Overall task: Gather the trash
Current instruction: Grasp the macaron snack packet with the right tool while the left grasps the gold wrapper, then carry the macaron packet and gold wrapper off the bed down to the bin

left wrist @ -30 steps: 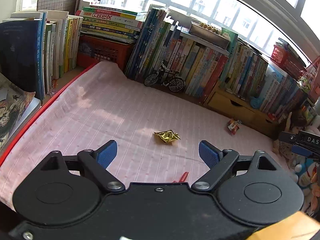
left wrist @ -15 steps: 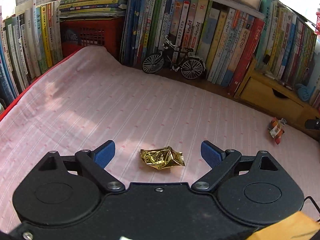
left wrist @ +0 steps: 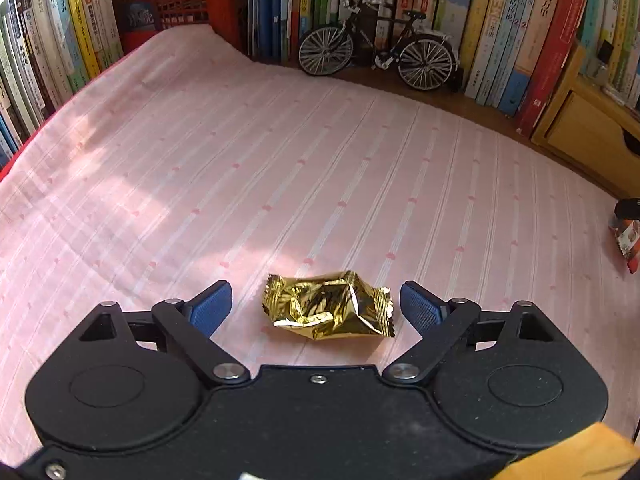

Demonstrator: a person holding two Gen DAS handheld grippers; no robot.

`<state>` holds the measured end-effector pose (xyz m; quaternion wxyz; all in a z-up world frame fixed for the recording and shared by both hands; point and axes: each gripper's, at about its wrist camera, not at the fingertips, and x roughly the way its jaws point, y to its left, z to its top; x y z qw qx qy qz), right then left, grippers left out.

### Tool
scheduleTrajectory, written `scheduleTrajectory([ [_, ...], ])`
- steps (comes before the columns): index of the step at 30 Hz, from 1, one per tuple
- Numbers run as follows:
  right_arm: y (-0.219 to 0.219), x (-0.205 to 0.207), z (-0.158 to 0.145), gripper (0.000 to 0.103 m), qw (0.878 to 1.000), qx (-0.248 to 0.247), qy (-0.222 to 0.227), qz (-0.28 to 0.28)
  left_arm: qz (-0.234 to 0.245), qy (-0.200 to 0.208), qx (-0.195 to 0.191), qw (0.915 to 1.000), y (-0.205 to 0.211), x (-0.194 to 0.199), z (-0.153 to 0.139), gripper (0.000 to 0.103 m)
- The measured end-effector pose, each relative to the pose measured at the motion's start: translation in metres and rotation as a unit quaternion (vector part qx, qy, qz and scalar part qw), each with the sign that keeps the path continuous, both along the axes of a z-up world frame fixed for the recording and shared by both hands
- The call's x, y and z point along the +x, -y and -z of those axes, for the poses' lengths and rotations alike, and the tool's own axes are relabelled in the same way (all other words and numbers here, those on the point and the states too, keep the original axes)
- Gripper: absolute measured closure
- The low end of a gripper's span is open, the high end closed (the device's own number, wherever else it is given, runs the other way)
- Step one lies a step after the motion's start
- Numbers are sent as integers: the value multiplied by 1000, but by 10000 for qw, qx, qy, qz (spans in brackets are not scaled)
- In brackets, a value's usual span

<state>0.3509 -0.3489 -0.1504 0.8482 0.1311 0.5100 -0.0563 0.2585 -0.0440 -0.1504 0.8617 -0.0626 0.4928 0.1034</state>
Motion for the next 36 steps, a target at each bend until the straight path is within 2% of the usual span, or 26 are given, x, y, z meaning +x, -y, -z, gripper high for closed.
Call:
scheduleTrajectory([
  [1,-2,1,3,13,10000,-12,-27,-55,-27,-52,-106,9999,0,-1,2,20],
  [4,-8,3,11,25,9998,-64,-78,-165,-105,35,-193,9998,3,-4,1,29],
  [6,-10,2,11,35,9996,-55,-18,-277,-151,105,-269,9995,3,-4,-3,45],
  [8,-11,0,9,51,9992,-5,55,-404,-184,181,-460,9986,1,-4,-9,50],
  [10,-12,-3,8,57,9988,4,78,-493,-168,259,-586,9978,1,-4,-15,59],
  [13,-9,-9,3,58,9982,180,204,-539,-9,329,-547,9980,6,-5,-22,63],
  [25,-4,-40,-31,59,9943,556,523,-745,546,455,-589,9957,46,-9,-51,65],
  [30,-10,-62,-47,59,9932,618,593,-794,735,512,-616,9941,60,-21,-72,65],
  [36,-18,-101,-74,59,9918,637,704,-855,927,701,-594,9914,64,-52,-104,65],
])
